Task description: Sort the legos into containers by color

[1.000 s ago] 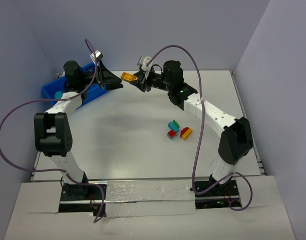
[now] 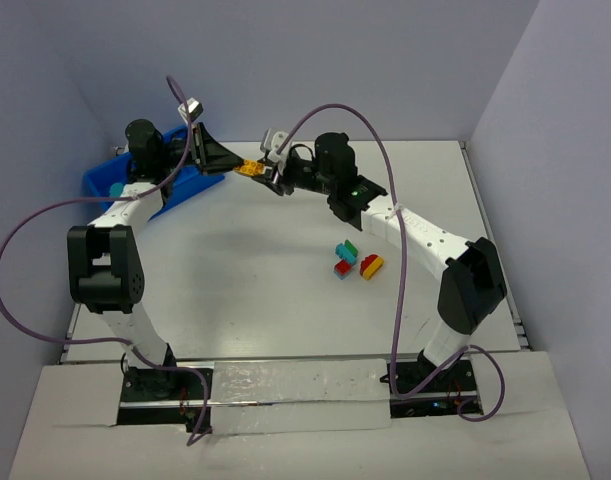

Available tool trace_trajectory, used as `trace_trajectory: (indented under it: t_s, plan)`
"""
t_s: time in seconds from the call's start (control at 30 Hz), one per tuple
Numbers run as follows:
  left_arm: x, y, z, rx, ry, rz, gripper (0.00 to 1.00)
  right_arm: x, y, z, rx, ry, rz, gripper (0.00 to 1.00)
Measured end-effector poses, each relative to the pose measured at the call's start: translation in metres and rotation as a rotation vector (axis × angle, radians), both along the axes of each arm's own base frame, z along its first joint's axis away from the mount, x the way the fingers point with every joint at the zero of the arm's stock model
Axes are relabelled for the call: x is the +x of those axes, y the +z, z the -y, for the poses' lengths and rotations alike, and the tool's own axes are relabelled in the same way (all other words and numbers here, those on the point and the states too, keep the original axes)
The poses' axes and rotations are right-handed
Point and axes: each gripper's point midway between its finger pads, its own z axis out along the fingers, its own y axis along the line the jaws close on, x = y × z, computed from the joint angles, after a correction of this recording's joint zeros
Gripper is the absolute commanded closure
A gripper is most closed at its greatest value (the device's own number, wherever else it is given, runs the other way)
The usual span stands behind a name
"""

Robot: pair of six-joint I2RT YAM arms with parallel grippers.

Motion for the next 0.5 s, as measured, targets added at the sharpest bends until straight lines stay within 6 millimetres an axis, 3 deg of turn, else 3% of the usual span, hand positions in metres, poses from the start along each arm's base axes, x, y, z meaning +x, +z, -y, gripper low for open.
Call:
trace_trajectory:
  t_s: [0.03, 0.07, 0.2, 0.3, 0.43, 0.5]
  plan:
    - [0.001, 0.0, -0.001, 0.0, 0.004, 0.002, 1.0, 0.0, 0.0, 0.0, -0.001, -0.003, 0.0, 0.24]
    - [0.001, 0.0, -0.003, 0.001, 0.008, 0.005, 1.0, 0.0, 0.0, 0.0, -0.001, -0.006, 0.0, 0.19]
    - [0.019, -0.003, -0.031, 0.02, 0.097, 0.028, 1.0, 0.003, -0.001, 0.001, -0.002, -0.026, -0.002, 0.1]
    - [0.051, 0.008, -0.082, 0.067, 0.262, 0.082, 1.0, 0.005, -0.001, 0.002, -0.004, -0.04, -0.004, 0.09]
    - [0.103, 0.038, -0.168, 0.232, 0.575, 0.274, 1.0, 0.007, -0.004, 0.005, -0.009, -0.061, -0.02, 0.08]
    - [0.123, 0.041, -0.208, 0.36, 0.732, 0.34, 1.0, 0.01, -0.009, 0.009, -0.013, -0.08, -0.049, 0.07]
